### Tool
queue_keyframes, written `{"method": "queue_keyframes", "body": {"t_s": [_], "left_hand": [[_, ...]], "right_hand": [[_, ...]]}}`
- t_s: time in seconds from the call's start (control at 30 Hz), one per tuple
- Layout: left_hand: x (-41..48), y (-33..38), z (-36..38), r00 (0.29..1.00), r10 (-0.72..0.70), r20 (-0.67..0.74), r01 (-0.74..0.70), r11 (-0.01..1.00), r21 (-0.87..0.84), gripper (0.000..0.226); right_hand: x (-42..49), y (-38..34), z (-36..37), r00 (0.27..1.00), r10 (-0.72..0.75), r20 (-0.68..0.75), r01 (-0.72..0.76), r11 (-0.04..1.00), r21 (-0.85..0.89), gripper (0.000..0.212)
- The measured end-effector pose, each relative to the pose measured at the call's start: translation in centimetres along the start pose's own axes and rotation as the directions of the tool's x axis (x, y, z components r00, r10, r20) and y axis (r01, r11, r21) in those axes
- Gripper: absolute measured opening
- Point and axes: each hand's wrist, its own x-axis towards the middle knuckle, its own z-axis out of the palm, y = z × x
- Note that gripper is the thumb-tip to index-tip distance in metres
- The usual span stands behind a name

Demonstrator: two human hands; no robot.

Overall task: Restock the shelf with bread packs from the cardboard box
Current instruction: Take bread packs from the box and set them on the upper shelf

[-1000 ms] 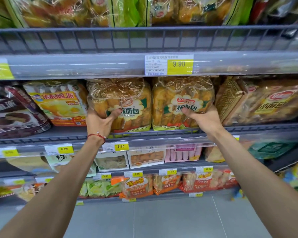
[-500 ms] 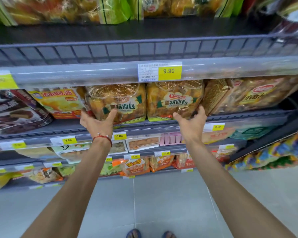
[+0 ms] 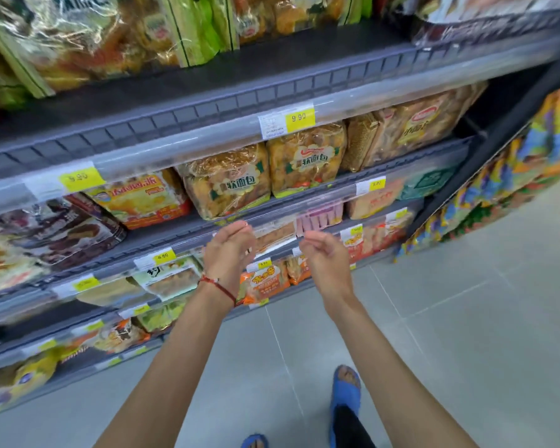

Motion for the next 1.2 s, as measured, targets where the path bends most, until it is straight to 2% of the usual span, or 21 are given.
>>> {"method": "queue_keyframes", "body": {"t_s": [0.23, 0.33, 0.5, 0.6, 0.73, 0.87, 1.03, 1.07, 1.2], "left_hand": [[-8.1, -3.0, -4.6, 0.963, -0.089, 0.254, -0.007, 0.935, 0.354, 0.015], [-12.2, -5.2, -5.7, 0.921, -0.156, 0.356, -0.029, 0.885, 0.465, 0.015], [-19.3, -10.3, -6.7, 0.823, -0.305, 0.479, -0.022, 0.826, 0.564, 0.017], [-24.0, -14.0, -7.3, 0.769, -0.374, 0.518, -0.034, 0.786, 0.617, 0.016], [-30.3, -19.4, -8.3, 0.694, -0.448, 0.563, -0.095, 0.719, 0.688, 0.020], [-37.1, -24.7, -9.4, 0.649, -0.497, 0.576, -0.147, 0.661, 0.736, 0.019], [-45.8, -30.6, -11.6, 0.597, -0.581, 0.553, -0.124, 0.614, 0.779, 0.015], [-47.1, -31.8, -11.8, 0.591, -0.581, 0.560, -0.125, 0.620, 0.775, 0.016], [-50.0, -35.4, -11.8, 0.644, -0.531, 0.550, -0.137, 0.628, 0.766, 0.018]], "right_hand": [[-14.0, 2.6, -1.9, 0.977, 0.106, -0.187, -0.078, 0.985, 0.151, 0.018], [-20.5, 3.7, -3.8, 0.938, 0.186, -0.291, -0.133, 0.972, 0.192, 0.019], [-31.0, 5.9, -7.4, 0.892, 0.265, -0.367, -0.192, 0.955, 0.225, 0.012], [-37.0, 8.2, -9.8, 0.854, 0.314, -0.415, -0.225, 0.942, 0.251, 0.021], [-44.7, 13.0, -13.2, 0.806, 0.359, -0.470, -0.241, 0.925, 0.294, 0.014], [-52.5, 17.7, -17.7, 0.753, 0.396, -0.526, -0.248, 0.911, 0.330, 0.017], [-61.5, 22.3, -22.6, 0.691, 0.451, -0.565, -0.270, 0.886, 0.377, 0.018], [-62.8, 23.0, -23.5, 0.682, 0.453, -0.574, -0.272, 0.886, 0.376, 0.019], [-66.0, 25.3, -26.9, 0.684, 0.487, -0.544, -0.338, 0.872, 0.355, 0.017]]}}
